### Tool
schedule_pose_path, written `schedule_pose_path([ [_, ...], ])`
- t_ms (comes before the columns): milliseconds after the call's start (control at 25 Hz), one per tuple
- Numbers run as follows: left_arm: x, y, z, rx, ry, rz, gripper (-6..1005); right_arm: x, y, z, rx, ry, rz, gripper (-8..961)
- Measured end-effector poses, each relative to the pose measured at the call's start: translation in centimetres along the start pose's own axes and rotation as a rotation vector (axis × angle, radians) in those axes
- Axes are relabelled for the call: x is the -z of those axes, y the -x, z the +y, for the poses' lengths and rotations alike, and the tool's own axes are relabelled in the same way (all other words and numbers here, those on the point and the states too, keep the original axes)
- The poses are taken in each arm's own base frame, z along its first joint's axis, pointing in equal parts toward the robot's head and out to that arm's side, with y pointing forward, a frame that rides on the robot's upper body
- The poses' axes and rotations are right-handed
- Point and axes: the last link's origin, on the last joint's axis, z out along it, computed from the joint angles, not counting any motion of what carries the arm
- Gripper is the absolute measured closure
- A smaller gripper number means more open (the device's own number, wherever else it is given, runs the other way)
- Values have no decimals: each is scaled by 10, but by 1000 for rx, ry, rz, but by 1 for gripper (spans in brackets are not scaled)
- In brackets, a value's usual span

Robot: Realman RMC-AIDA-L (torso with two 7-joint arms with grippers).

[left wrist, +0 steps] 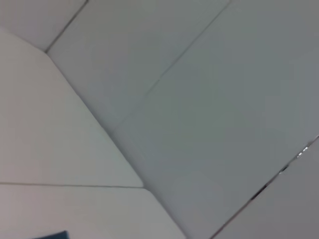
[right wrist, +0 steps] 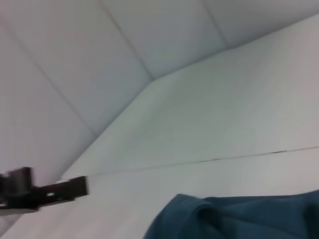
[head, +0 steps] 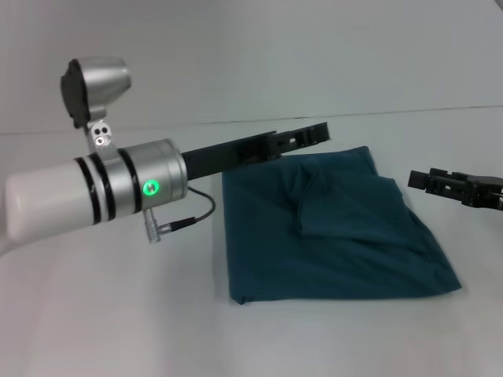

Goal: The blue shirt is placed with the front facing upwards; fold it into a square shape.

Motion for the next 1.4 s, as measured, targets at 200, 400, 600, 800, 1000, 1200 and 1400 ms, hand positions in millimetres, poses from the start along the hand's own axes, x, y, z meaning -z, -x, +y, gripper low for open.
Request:
schedule_pose_path([
  [200, 21, 6, -13, -111, -53, -9, 63, 1, 2, 10, 28, 63, 39, 207],
  [400, 45, 13, -25, -155, -101, 12, 61, -7, 1, 15, 41, 81, 94, 207],
  [600, 78, 17, -40, -157, -139, 28, 65, -19, 7, 18, 74, 79, 113, 240],
  [800, 96, 28, -38, -182, -86, -51, 65, -29, 15, 22, 149, 57, 161, 274],
  [1000, 104, 41, -33, -210, -47, -93, 66, -40, 19, 27, 253, 30, 228, 269],
  [1200, 107, 44, -34, -204, -50, -83, 66, -57, 16, 37, 381, 13, 299, 268],
  [1400, 107, 45, -36, -194, -55, -74, 66, -66, 11, 43, 475, 29, 318, 268],
])
